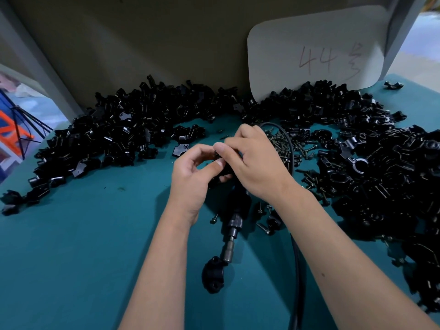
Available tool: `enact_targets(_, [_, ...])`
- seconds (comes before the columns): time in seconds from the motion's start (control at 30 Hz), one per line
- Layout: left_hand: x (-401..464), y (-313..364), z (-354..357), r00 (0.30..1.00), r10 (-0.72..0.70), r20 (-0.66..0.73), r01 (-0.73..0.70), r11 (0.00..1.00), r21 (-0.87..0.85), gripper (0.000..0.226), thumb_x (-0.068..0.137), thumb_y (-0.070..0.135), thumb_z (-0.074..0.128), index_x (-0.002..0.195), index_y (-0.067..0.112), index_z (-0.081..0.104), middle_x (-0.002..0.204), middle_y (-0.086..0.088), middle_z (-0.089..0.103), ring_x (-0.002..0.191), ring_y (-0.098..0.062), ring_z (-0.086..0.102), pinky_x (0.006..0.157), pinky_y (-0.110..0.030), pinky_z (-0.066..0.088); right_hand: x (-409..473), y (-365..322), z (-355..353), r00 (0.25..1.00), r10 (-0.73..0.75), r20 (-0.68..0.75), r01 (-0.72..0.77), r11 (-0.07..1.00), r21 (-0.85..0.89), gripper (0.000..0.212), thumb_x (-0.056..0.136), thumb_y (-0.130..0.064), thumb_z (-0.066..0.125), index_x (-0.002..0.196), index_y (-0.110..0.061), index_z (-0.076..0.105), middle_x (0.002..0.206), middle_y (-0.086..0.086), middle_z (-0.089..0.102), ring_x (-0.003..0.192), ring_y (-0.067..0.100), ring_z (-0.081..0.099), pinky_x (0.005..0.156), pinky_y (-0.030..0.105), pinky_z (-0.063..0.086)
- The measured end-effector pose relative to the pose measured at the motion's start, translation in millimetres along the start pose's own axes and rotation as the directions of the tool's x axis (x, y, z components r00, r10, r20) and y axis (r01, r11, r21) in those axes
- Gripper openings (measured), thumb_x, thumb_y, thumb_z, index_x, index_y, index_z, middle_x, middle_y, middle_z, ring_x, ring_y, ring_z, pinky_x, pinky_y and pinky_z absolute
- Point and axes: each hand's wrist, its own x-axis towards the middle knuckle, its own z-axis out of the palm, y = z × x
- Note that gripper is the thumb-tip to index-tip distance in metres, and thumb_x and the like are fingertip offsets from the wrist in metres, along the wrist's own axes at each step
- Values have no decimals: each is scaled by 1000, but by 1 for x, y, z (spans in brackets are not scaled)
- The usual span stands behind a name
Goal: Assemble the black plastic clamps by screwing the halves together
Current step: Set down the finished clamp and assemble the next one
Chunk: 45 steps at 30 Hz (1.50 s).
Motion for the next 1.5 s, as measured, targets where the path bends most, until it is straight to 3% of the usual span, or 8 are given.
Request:
enact_targets(0.07, [0, 1, 0, 1000, -5, 1, 5, 1000, -1, 10, 92, -2, 65, 100, 1, 71, 98, -13, 70, 93, -21, 65, 69, -25, 56, 1, -2, -2, 1000, 9, 1, -9, 999, -43, 57, 101, -62, 31, 72, -26, 64, 80, -3, 44, 89, 16, 40, 75, 24, 30])
enact_targets(0.23, [1, 2, -1, 999, -35, -33, 34, 999, -38, 14, 96, -3, 64, 104, 4, 73, 92, -6, 72, 79, -14, 67, 64, -26, 55, -3, 2, -3, 999, -37, 23, 37, 999, 3, 25, 109, -37, 44, 87, -26, 49, 89, -4, 41, 94, 19, 38, 82, 28, 32])
enact_targets(0.5, [0, 3, -6, 999, -46, -6, 46, 999, 0, 19, 94, 0, 66, 97, 15, 77, 91, 2, 75, 84, -13, 69, 67, -24, 55, -2, -2, 0, 1000, -2, -24, 1, 999, -46, 46, 107, -48, 42, 76, -17, 59, 76, -3, 47, 84, 19, 45, 74, 34, 36])
enact_targets(0.73, [-2, 5, -6, 998, -46, 42, 48, 998, -37, 14, 92, 5, 68, 104, 5, 75, 100, -13, 71, 91, -20, 67, 67, -24, 56, 1, -4, -2, 1000, -25, -18, 24, 998, -56, 53, 103, -56, 38, 72, -20, 61, 76, -1, 46, 83, 20, 44, 76, 37, 40])
enact_targets(0.87, [-1, 3, -8, 998, -62, 19, 62, 998, -26, 15, 94, -3, 66, 105, 2, 74, 99, -14, 72, 89, -20, 68, 66, -24, 56, -3, 1, -2, 997, -61, 55, 61, 998, -6, 30, 108, -38, 45, 83, -23, 50, 86, -2, 45, 91, 22, 40, 81, 33, 36])
enact_targets(0.97, [-2, 3, -8, 997, -57, 47, 58, 998, -16, 17, 90, 3, 68, 106, 4, 75, 108, -23, 70, 96, -23, 66, 69, -24, 56, -1, -2, 0, 999, -19, 31, 21, 998, -64, 50, 106, -48, 41, 75, -16, 62, 80, 0, 44, 87, 20, 41, 76, 34, 37])
enact_targets(1.17, [0, 10, -12, 986, -156, -56, 140, 964, -224, 18, 96, 2, 61, 102, 12, 76, 96, -8, 74, 68, -21, 71, 59, -21, 52, -1, 0, -6, 998, -65, -7, 64, 993, -96, 26, 112, -32, 37, 89, -22, 45, 87, -2, 48, 87, 23, 43, 80, 37, 36])
enact_targets(1.5, [-2, 16, -15, 974, -224, -41, 197, 917, -347, 21, 101, 11, 55, 110, 4, 72, 95, -7, 72, 66, -16, 61, 54, -18, 49, -1, -13, -2, 994, -106, 17, 106, 994, -4, 38, 110, -29, 44, 75, -14, 44, 73, -2, 44, 70, 19, 44, 65, 38, 37])
